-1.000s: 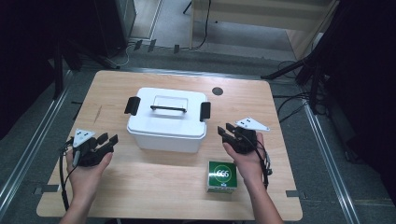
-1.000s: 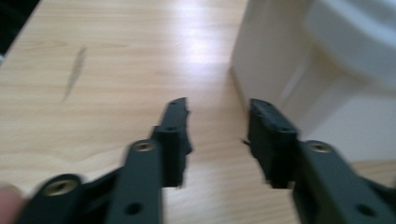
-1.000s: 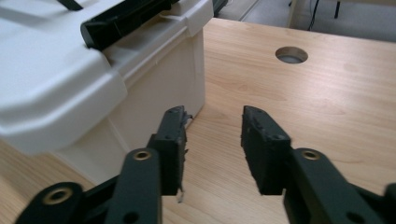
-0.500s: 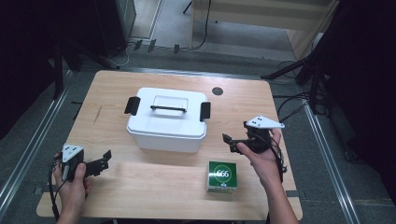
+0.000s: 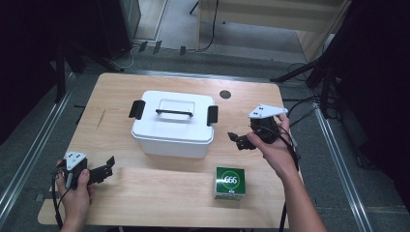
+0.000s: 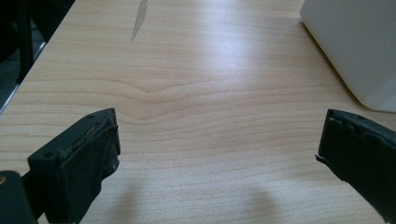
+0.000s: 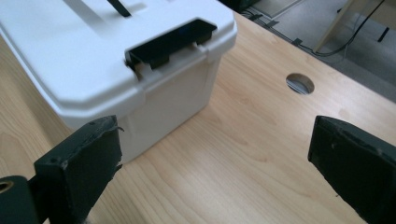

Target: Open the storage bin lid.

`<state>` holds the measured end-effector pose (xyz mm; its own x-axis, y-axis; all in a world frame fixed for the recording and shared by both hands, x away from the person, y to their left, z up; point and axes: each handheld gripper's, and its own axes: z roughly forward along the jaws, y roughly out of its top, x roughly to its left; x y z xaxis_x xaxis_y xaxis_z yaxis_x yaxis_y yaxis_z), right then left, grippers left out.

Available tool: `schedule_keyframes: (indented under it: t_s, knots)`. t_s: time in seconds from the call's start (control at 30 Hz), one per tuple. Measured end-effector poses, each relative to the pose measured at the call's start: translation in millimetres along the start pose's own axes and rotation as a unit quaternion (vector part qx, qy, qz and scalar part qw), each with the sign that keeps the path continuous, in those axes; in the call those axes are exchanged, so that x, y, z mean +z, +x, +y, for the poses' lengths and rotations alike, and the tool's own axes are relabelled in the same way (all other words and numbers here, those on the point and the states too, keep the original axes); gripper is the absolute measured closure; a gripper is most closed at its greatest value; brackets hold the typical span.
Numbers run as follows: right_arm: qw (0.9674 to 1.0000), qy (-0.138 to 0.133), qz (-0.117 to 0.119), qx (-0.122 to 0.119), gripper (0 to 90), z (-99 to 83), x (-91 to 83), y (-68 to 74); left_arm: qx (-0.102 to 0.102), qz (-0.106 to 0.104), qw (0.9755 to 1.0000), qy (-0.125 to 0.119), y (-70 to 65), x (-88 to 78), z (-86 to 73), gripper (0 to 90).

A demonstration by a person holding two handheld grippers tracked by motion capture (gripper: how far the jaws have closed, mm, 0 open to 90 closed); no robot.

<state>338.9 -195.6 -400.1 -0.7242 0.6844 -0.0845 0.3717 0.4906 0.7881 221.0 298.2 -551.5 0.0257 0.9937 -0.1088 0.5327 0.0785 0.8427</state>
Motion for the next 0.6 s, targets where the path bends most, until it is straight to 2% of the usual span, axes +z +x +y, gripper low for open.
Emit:
schedule_keyframes:
  t_s: [0.1,0.13,0.17,0.27,0.4,0.5,0.6]
  knots:
    - [0.9998,0.002,0.011,-0.018,3.3,12.7,-0.7,1.0,-0.003,-0.003,1.0000,-0.001,0.6,-0.1,-0.2,0.0]
    - [0.9993,0.016,0.010,-0.032,4.0,20.4,0.7,1.4,-0.003,-0.003,1.0000,-0.002,0.8,-0.1,-0.2,0.0]
    - [0.9993,0.016,0.010,-0.032,4.0,20.4,0.7,1.4,-0.003,-0.004,1.0000,-0.001,1.0,-0.1,-0.2,0.0]
    - [0.9981,0.027,0.017,-0.052,7.4,30.5,4.1,1.8,-0.002,-0.005,1.0000,0.001,0.8,0.1,0.0,0.0]
    - [0.9959,0.036,0.038,-0.074,11.2,40.4,10.0,2.8,-0.005,-0.006,1.0000,0.000,1.1,0.3,0.0,0.0]
    - [0.9921,0.053,0.054,-0.100,12.4,49.1,16.9,2.1,-0.003,-0.004,1.0000,0.002,0.5,0.7,0.3,0.0]
    - [0.9870,0.075,0.066,-0.126,12.8,60.1,21.8,2.4,-0.001,-0.003,1.0000,0.002,0.0,1.0,0.4,0.0]
